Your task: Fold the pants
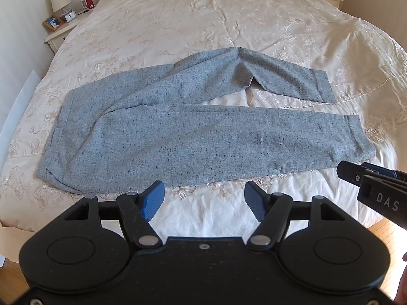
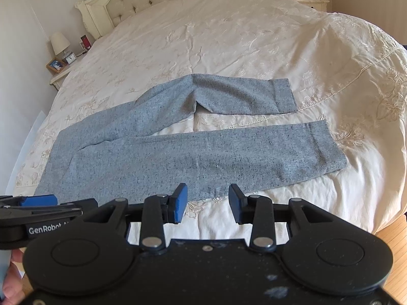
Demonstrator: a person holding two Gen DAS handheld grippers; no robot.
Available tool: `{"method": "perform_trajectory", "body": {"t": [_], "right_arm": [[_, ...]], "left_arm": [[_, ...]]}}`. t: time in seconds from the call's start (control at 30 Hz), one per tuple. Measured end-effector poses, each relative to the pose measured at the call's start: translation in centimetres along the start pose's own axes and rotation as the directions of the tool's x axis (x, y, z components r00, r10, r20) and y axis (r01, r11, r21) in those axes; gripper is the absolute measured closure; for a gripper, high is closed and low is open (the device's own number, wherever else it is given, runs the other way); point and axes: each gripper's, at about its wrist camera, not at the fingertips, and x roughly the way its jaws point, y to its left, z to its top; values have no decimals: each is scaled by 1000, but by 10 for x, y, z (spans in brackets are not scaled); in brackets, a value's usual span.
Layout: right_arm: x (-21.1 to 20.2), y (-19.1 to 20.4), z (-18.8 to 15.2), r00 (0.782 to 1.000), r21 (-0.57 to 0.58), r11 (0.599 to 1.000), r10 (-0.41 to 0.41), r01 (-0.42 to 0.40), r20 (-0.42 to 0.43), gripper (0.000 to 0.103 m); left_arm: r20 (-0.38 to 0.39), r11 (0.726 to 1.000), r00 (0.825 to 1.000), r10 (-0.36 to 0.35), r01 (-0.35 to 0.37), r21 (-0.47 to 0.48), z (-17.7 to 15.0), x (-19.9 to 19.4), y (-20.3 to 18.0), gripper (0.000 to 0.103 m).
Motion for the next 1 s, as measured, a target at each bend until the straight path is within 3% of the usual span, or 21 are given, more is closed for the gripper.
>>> {"method": "perform_trajectory", "body": {"t": [1.0], "right_arm": [[-2,0,5,1000,-3,1000,17,-17,-14,65]], "left_arm": [[-16,1000,1000,2,-2,3,2,3,-3,32]]}}
